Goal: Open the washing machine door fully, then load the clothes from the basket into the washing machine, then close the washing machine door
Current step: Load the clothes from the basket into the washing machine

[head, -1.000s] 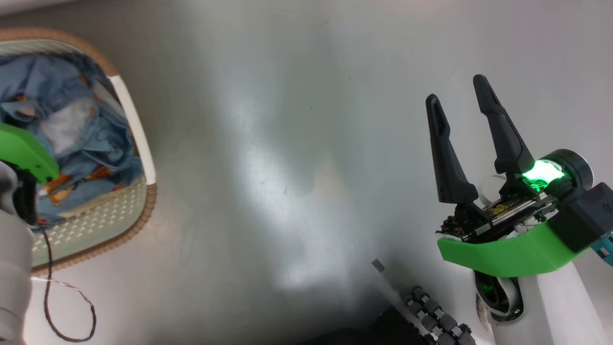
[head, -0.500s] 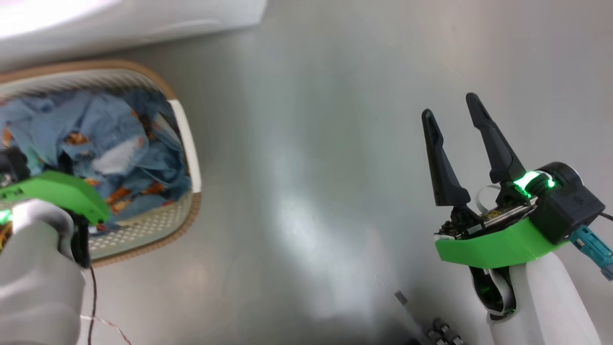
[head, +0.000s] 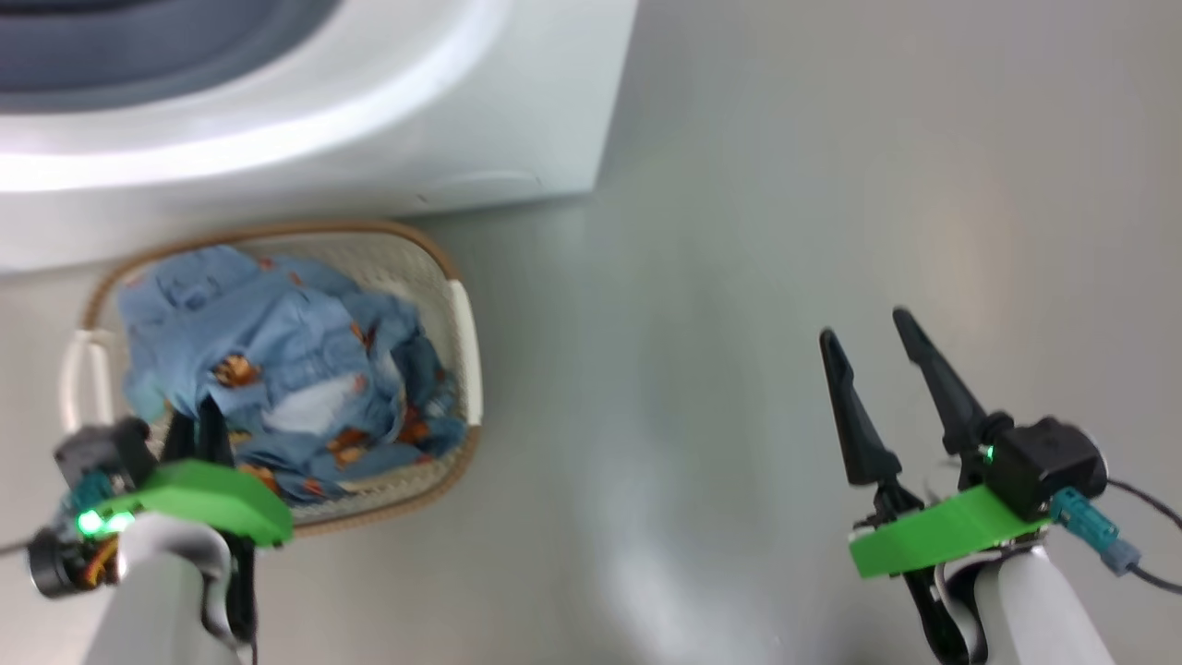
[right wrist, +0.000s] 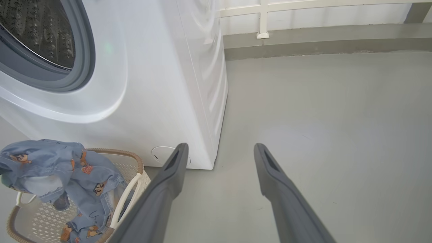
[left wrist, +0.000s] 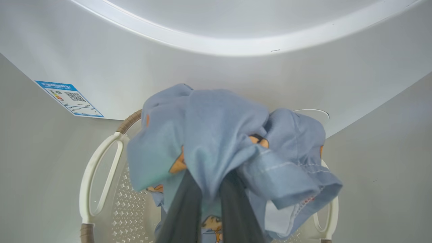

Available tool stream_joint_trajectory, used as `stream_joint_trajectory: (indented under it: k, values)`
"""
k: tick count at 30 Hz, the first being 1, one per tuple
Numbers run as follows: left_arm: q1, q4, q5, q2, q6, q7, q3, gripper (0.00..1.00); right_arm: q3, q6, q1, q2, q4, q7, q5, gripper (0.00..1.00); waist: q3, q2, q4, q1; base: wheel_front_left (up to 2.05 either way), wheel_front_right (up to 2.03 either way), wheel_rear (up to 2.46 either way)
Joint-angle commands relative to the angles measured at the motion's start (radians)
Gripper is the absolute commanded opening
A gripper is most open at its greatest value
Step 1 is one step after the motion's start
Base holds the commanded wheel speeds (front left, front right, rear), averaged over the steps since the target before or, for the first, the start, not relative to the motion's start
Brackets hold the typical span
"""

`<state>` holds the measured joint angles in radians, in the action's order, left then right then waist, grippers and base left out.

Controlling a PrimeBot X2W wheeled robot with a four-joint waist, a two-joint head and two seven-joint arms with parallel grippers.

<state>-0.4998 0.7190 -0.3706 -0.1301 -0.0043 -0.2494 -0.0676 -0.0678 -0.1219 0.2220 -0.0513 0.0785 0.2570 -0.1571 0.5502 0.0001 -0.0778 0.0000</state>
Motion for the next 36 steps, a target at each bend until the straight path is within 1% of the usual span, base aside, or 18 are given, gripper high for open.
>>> stream_joint_trajectory:
  k: [1,8,19,24,28,36]
  values:
    - [0.048,-0.042,0.017,-0.023,0.005,-0.012,0.037,0.0,-0.018,-0.009,-0.036,0.001,-0.011,0.005,0.011,1.0,-0.124,-0.0001,0.082,0.0,0.0,0.0,0.0]
    - [0.201,-0.213,0.088,0.019,-0.005,-0.012,0.073,0.0,-0.019,-0.009,-0.099,0.001,0.029,0.005,0.01,1.0,-0.27,-0.0001,0.109,0.0,0.0,0.0,0.0]
    - [0.398,-0.414,0.171,0.049,-0.025,-0.012,0.071,0.0,-0.022,-0.009,-0.208,0.001,0.036,0.005,-0.005,1.0,-0.468,-0.0001,0.101,0.0,0.0,0.0,0.0]
    - [0.448,-0.461,0.187,0.055,-0.028,-0.012,0.058,0.0,-0.024,-0.009,-0.242,0.001,0.011,0.003,-0.008,1.0,-0.515,-0.0001,0.092,0.0,0.0,0.0,0.0]
    - [0.487,-0.494,0.198,0.058,-0.028,-0.012,0.048,0.0,-0.024,-0.009,-0.274,0.001,-0.026,-0.017,-0.005,1.0,-0.549,-0.0001,0.084,0.0,0.0,0.0,0.0]
    - [0.516,-0.529,0.209,0.06,-0.036,-0.012,0.024,0.0,-0.017,-0.009,-0.313,0.001,-0.095,-0.056,0.003,1.0,-0.571,-0.0001,0.074,0.0,0.0,0.0,0.0]
